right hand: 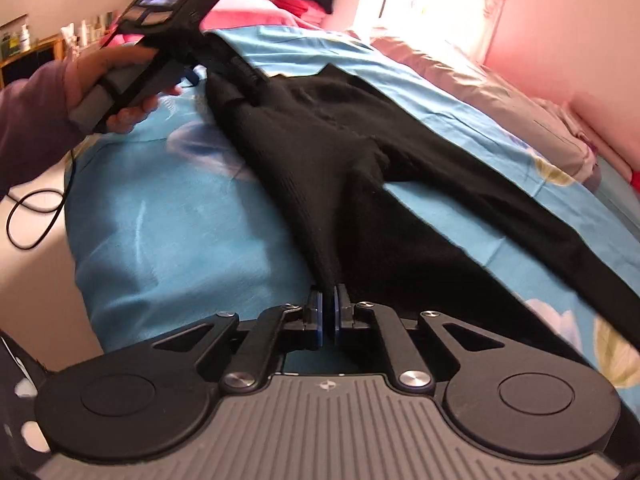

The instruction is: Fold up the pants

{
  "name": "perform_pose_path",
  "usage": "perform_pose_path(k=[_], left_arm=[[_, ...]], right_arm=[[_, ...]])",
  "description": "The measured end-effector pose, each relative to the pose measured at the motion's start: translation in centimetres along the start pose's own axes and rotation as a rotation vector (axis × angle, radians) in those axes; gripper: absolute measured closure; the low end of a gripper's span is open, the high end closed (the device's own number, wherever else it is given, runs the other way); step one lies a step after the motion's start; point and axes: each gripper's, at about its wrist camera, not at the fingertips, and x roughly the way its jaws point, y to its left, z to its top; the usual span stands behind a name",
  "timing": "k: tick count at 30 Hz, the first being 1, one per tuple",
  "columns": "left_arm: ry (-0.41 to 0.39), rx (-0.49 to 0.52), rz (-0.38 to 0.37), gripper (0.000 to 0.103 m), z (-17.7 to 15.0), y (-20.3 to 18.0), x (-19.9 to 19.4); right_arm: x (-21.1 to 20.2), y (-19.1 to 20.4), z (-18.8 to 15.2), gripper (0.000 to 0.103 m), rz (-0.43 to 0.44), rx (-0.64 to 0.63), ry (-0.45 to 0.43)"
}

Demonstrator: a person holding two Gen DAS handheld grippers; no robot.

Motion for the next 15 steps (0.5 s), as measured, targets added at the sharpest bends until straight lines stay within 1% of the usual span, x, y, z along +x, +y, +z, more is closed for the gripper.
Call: perform_pose_path(k=[2, 3, 4, 7, 9, 10, 11, 12, 14, 15], left_arm=[[0.002, -0.013, -0.005, 0.000, 0.1, 0.4, 0.0], [0.005, -0.016, -0.010, 0.000, 0.2, 0.6, -0.1], [0.004, -0.019, -0.013, 0.000, 0.2, 0.7, -0.3], [-0.003, -0.019, 0.002, 0.000, 0.2, 1.3, -0.7], [0.013, -0.014, 0.007, 0.000, -0.1, 1.5, -0.3], [0.019, -0.012, 0.007, 0.000, -0.3, 1.6, 0.0], [0.015, -0.008, 0.010, 0.000, -0.5, 1.8, 0.0], [0.017, -0.006, 0.013, 0.000, -0.5, 1.9, -0.1], [0.039, -0.015, 0.009, 0.000, -0.2, 2.4, -0.6], [0.049, -0.022, 0.003, 0.000, 0.0, 2.7, -1.2]], right_arm=[[-0.5, 0.7, 1.5, 0.082, -0.036, -0.031, -0.055], [-0.3, 1.2, 2.0, 0.079, -0.031, -0.049, -0.079], [0.4, 1.8, 3.0, 0.073, -0.006, -0.069, -0.096], [4.1, 3.4, 5.2, 0.062, 0.058, -0.119, -0.138], [6.9, 4.2, 6.6, 0.062, 0.080, -0.120, -0.138], [8.6, 4.4, 7.3, 0.070, 0.102, -0.084, -0.111], [9.8, 4.2, 7.7, 0.069, 0.157, -0.021, -0.063], [9.9, 4.4, 7.8, 0.067, 0.227, 0.016, -0.050], [8.4, 6.3, 7.3, 0.067, 0.203, -0.170, -0.096], [7.7, 5.9, 7.2, 0.067, 0.212, -0.184, -0.109]])
